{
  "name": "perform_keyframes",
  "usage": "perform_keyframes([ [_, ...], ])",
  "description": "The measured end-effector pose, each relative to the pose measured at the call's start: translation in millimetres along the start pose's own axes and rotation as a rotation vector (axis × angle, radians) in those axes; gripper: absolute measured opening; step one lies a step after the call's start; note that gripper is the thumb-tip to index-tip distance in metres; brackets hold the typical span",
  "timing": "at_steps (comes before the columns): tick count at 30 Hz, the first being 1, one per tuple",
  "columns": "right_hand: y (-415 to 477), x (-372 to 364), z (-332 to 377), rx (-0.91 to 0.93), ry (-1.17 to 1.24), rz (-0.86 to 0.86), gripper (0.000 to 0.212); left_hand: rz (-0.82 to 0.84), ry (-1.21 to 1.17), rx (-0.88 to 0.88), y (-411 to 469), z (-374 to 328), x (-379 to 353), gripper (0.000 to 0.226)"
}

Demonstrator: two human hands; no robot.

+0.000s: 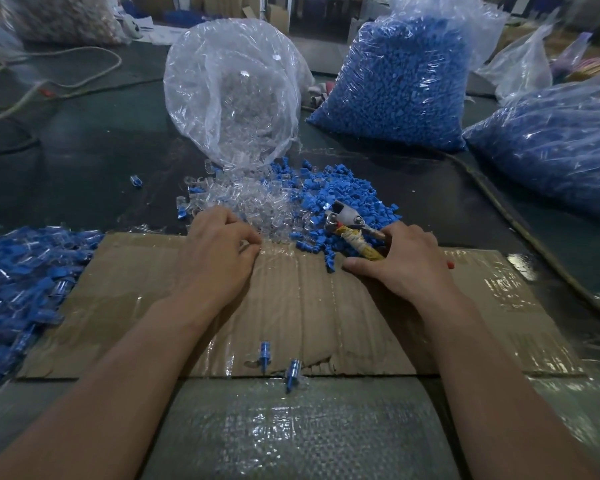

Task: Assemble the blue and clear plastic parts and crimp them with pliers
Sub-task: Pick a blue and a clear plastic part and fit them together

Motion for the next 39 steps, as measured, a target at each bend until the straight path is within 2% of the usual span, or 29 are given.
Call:
perform_keyframes([
  [4, 3, -2, -2, 0.003, 0.0, 0.007, 0.079, -0.037, -0.017, 0.016, 0, 0, 2, 0.02],
  [6, 4, -4, -3, 0.0, 0.004, 0.015, 0.08, -0.038, -0.02, 0.017, -1, -1, 2, 0.035],
  [8, 3, -4, -2, 0.009, 0.007, 0.018, 0.082, 0.029, 0.043, 0.018, -1, -1, -4, 0.047],
  [11, 4, -6, -1, 0.021, 0.002, 0.032, 0.084, 0.065, 0.081, 0.0, 0, 1, -8, 0.041],
  [20, 1, -5, 2, 0.025, -0.009, 0.07, 0.091, -0.018, -0.031, -0.072, -3, -5, 3, 0.023],
  [23, -1, 3, 5, 0.03, -0.014, -0.041, 0.088, -0.061, -0.066, -0.089, -3, -7, 6, 0.017],
  [25, -7, 13, 14, 0.09, 0.044, -0.201, 0.076, -0.11, -0.149, -0.058, -5, -8, 9, 0.012],
  [28, -21, 24, 40, 0.279, 0.148, -0.376, 0.047, -0.097, -0.362, 0.032, -6, -8, 8, 0.007],
  [30, -27, 20, 62, 0.415, 0.094, -0.362, 0.033, -0.047, -0.505, 0.079, -6, -5, 4, 0.016],
  [33, -31, 8, 86, 0.548, 0.022, -0.304, 0.028, 0.011, -0.727, 0.156, -7, -3, -2, 0.022],
  [36, -30, -4, 91, 0.568, -0.064, -0.279, 0.027, 0.065, -1.088, 0.36, -11, 1, -10, 0.021],
  [38, -29, -7, 91, 0.551, -0.073, -0.267, 0.027, 0.122, -1.158, 0.396, -12, 2, -12, 0.015],
  [39, -28, -6, 92, 0.545, -0.063, -0.259, 0.027, 0.152, -1.187, 0.409, -14, 2, -13, 0.02],
])
Point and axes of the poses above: each hand's wrist, its own y-axis towards the middle knuckle, its own x-axis out of the back of the hand, z = x × y, the point moved 6 cm from there along y, towards the middle knuckle, and after that the axes turned 7 degrees about -y, right-handed, at the moved point
